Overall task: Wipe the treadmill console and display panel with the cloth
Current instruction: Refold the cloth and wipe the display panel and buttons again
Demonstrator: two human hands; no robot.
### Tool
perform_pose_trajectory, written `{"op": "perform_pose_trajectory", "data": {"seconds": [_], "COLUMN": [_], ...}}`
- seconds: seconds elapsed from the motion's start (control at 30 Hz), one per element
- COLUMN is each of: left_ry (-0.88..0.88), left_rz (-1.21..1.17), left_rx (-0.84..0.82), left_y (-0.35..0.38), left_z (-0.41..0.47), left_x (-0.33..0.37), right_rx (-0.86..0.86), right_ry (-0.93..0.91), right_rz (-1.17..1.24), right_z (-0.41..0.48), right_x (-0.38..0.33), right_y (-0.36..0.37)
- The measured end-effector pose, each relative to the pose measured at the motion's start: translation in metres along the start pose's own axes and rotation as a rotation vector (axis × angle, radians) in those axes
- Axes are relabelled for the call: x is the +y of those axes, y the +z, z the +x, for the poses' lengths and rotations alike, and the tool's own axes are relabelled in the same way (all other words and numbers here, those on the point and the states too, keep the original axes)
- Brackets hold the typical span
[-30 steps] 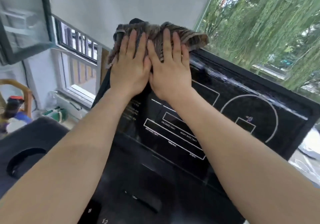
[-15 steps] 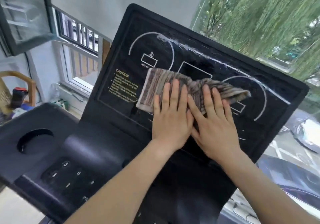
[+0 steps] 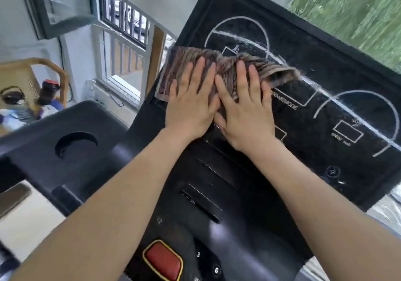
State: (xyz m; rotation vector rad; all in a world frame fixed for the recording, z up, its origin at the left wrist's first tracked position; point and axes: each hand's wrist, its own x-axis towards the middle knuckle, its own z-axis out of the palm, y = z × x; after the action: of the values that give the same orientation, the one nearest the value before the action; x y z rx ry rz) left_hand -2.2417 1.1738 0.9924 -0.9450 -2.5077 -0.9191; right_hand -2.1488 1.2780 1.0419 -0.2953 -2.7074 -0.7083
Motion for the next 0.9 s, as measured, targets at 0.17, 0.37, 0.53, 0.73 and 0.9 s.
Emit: {"op": "perform_pose_trajectory", "data": {"seconds": [0.17, 0.37, 0.53, 0.73, 0.9], "left_ry": [-0.137, -0.182, -0.112, -0.127, -0.176], "left_rz": [-0.076, -0.052, -0.053, 0.021, -0.174], "left_rx": [0.088, 0.034, -0.115, -0.141, -0.014], "left_y": [-0.002, 0.018, 0.027, 0.014, -0.013], "left_z": [0.015, -0.048, -0.112, -0.090, -0.016], "left_x": [-0.058, -0.041, -0.021, -0.033, -0.070], "right_rx": [0.021, -0.007, -0.082, -0.018, 0.054], "right_ry": [-0.085, -0.228, -0.253, -0.342, -0.273], "right_rz": [0.003, -0.013, 0.036, 0.059, 0.020], "right_z": [0.054, 0.000, -0.077, -0.050, 0.038], "right_x": [-0.049, -0.054, -0.054, -0.052, -0.074], "right_y": [0.002, 0.017, 0.027, 0.026, 0.013]}}
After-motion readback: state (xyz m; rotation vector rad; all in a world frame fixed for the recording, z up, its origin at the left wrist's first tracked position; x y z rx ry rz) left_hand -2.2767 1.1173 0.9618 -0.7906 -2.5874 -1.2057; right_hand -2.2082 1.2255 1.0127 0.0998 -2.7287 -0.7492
